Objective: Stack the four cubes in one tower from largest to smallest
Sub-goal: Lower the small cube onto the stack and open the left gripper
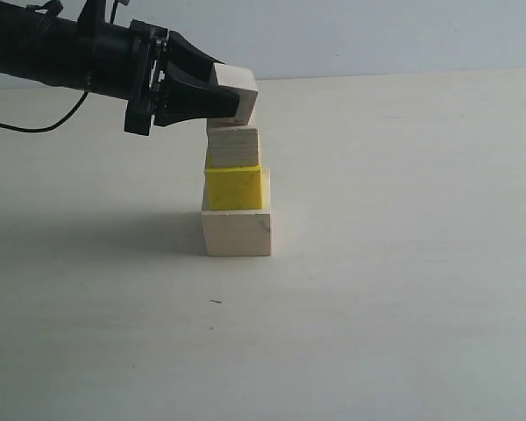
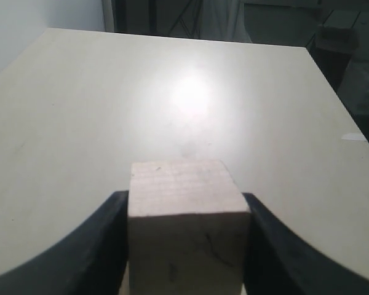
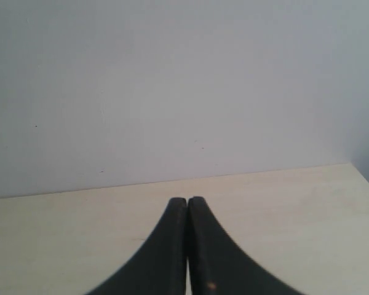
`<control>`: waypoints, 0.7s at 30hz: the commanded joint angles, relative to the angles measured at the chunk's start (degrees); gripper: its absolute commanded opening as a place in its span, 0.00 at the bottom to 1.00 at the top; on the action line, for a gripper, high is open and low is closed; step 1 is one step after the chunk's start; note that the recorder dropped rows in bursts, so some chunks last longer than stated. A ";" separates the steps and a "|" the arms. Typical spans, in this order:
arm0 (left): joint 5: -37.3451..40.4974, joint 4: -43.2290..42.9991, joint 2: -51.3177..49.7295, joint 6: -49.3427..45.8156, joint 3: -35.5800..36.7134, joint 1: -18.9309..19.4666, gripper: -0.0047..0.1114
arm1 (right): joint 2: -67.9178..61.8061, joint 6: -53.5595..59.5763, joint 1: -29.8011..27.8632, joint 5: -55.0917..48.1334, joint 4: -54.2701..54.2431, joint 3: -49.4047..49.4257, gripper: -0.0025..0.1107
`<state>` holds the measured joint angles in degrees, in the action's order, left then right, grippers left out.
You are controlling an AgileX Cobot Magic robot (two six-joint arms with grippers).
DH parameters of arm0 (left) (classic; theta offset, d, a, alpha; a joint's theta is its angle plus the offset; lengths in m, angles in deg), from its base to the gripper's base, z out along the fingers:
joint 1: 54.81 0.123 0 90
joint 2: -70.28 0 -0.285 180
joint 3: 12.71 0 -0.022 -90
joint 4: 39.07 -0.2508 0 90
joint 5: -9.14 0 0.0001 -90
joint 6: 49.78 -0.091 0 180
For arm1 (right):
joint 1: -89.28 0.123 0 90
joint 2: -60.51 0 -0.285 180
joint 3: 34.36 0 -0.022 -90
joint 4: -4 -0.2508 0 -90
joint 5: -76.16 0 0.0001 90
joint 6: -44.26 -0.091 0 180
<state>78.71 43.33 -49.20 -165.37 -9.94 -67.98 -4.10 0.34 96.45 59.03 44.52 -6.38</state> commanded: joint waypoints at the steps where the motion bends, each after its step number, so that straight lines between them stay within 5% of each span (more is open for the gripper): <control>1: 0.39 -0.42 0.20 0.37 -0.18 0.04 0.21 | 0.12 0.41 -0.15 0.49 -0.01 0.31 0.02; 11: 0.39 0.56 0.20 0.83 -0.18 0.04 0.60 | 0.12 0.41 -0.15 0.49 -0.01 0.31 0.02; 21: 0.39 0.90 0.20 2.14 -0.18 0.04 0.73 | 0.12 0.41 -0.15 0.49 -0.01 0.31 0.02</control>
<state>78.71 43.24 -49.20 -163.92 -9.94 -67.98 -4.10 0.34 96.45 59.03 44.52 -6.38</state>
